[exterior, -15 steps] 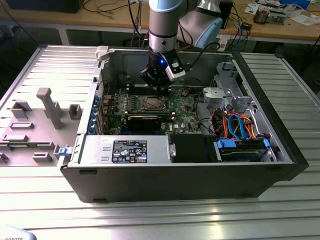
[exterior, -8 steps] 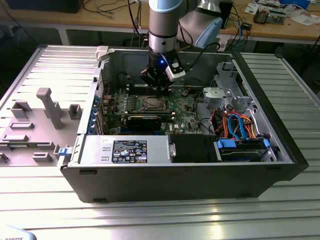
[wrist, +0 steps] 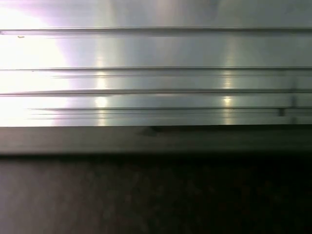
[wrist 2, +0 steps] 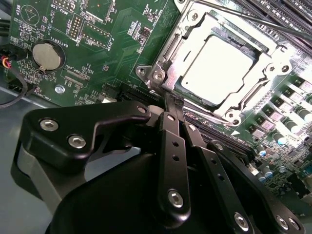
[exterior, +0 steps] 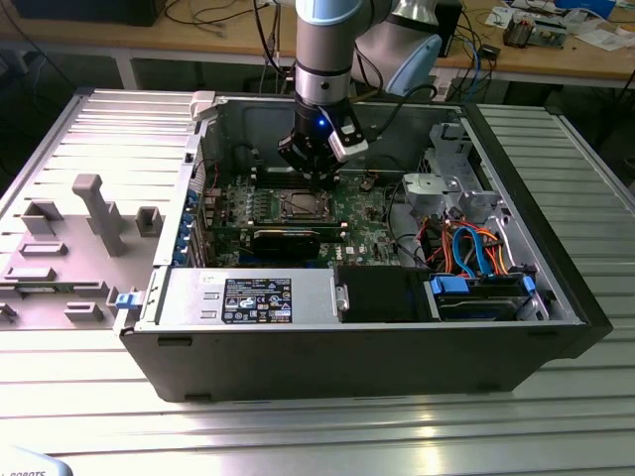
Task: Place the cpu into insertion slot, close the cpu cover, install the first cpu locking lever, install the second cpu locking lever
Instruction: 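Install the first cpu locking lever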
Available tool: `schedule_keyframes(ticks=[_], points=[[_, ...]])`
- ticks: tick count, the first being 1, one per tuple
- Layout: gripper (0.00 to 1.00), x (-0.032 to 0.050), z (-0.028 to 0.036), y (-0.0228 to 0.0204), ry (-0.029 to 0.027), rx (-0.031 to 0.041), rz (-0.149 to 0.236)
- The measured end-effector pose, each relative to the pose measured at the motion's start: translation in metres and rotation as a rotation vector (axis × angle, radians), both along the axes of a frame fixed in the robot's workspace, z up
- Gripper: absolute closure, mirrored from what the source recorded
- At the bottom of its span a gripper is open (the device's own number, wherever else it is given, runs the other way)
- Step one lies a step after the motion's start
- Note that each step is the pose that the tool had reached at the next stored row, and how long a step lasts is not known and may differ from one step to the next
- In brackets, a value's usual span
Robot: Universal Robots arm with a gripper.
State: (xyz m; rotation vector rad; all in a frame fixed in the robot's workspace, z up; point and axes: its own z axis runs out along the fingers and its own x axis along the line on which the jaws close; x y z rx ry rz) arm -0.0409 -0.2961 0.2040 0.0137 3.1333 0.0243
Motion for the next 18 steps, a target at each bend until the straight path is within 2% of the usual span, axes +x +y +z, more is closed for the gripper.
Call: schedule_keyframes(ticks=[4, 5, 9, 13, 17, 18], points=[[0.89, 0.0004, -0.0009, -0.0002, 0.0000, -0.0012, 0.000], [0.89, 0.0006, -0.0021, 0.0002, -0.0011, 0.0010, 0.000], [0.89, 0.0005, -0.0029, -0.0002, 0.0002, -0.0018, 0.000], [0.89, 0.0005, -0.0029, 0.0009, -0.0001, 0.0002, 0.000], [0.89, 0.0007, 0.0005, 0.0015, -0.0004, 0.0008, 0.000], [0.89, 0.0007, 0.0040, 0.0014, -0.0002, 0.0005, 0.000]])
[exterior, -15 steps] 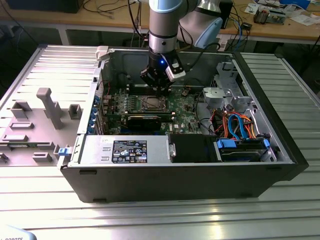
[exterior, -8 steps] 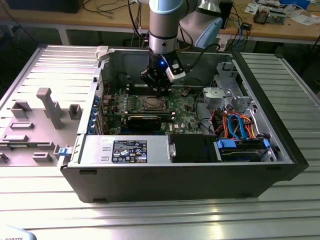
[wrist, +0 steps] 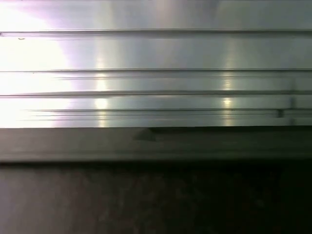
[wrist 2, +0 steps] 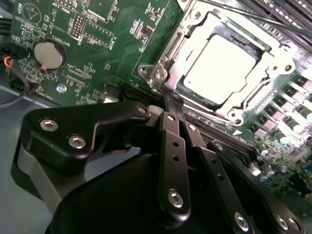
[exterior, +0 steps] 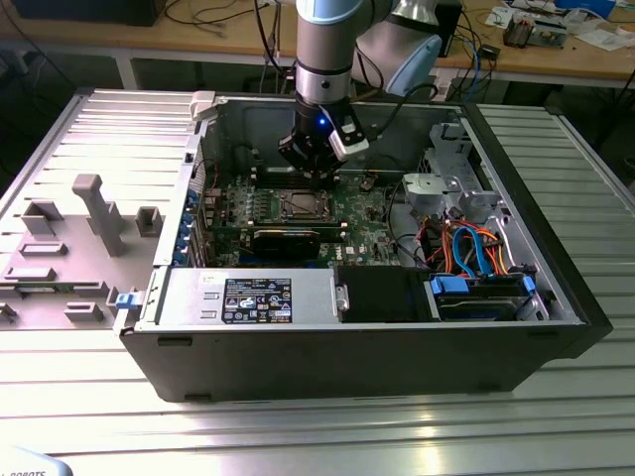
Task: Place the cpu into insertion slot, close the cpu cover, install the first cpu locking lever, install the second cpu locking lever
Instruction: 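Install the first cpu locking lever, then install the second cpu locking lever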
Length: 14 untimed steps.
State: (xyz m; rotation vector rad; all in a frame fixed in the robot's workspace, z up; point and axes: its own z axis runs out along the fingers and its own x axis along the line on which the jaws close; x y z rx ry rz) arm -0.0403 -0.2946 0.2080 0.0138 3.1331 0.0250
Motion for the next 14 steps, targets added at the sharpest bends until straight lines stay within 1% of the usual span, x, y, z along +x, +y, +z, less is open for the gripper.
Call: schedule_keyframes(ticks=[2, 3, 5, 9, 14], points=[[0.89, 0.0000, 0.0042, 0.0000, 0.0001, -0.0005, 0.000], [0.89, 0.0000, 0.0050, 0.0000, 0.0001, -0.0008, 0.000], [0.89, 0.0000, 0.0051, -0.0005, 0.0000, -0.0011, 0.000], [0.89, 0.0000, 0.0050, -0.0075, 0.0000, -0.0011, 0.000], [0.89, 0.0000, 0.0050, -0.0079, 0.0001, -0.0012, 0.000]])
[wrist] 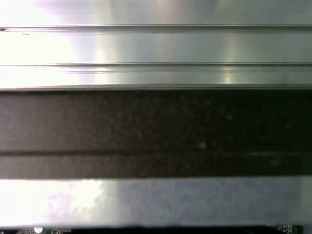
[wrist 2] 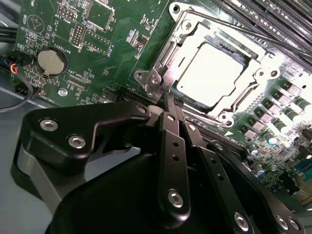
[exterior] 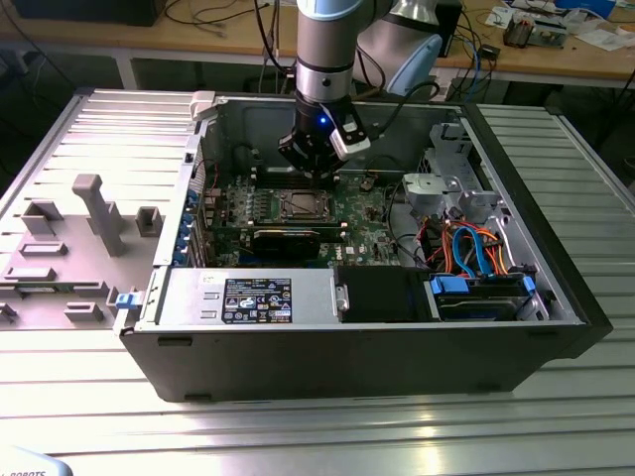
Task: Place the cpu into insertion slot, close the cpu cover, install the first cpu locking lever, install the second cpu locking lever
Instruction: 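Install the second cpu locking lever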
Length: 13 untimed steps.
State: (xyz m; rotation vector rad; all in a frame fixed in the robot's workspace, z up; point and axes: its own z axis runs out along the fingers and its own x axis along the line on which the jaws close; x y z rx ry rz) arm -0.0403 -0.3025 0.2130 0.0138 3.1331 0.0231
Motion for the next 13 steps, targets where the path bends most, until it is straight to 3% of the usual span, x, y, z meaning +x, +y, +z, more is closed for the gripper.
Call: schedule_keyframes(ticks=[10, 13], points=[[0.89, -0.0001, 0.0001, -0.0026, -0.0001, -0.0015, 0.000], [0.89, -0.0002, 0.0043, -0.0027, -0.0001, -0.0049, 0.000]])
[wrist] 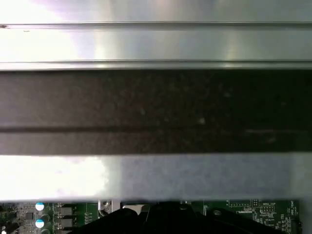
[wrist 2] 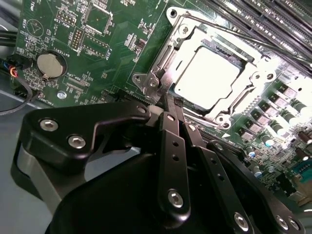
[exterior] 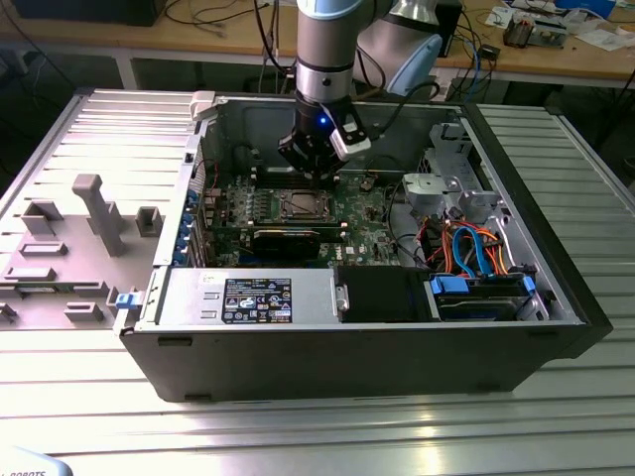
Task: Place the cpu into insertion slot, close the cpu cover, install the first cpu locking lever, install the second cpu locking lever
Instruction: 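Install the second cpu locking lever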
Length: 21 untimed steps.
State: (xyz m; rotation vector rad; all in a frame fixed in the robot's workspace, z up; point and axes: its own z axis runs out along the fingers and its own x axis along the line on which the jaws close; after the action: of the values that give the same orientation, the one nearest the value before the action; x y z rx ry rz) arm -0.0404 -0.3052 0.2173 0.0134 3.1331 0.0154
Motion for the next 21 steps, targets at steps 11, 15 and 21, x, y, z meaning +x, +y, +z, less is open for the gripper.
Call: schedule_keyframes(ticks=[11, 15, 21], points=[[0.89, 0.0000, 0.0238, -0.0001, 0.0001, -0.0597, 0.000], [0.89, 0.0000, 0.0233, -0.0059, 0.0000, -0.0619, 0.000], [0.89, 0.0000, 0.0230, -0.0135, 0.0000, -0.0660, 0.000]])
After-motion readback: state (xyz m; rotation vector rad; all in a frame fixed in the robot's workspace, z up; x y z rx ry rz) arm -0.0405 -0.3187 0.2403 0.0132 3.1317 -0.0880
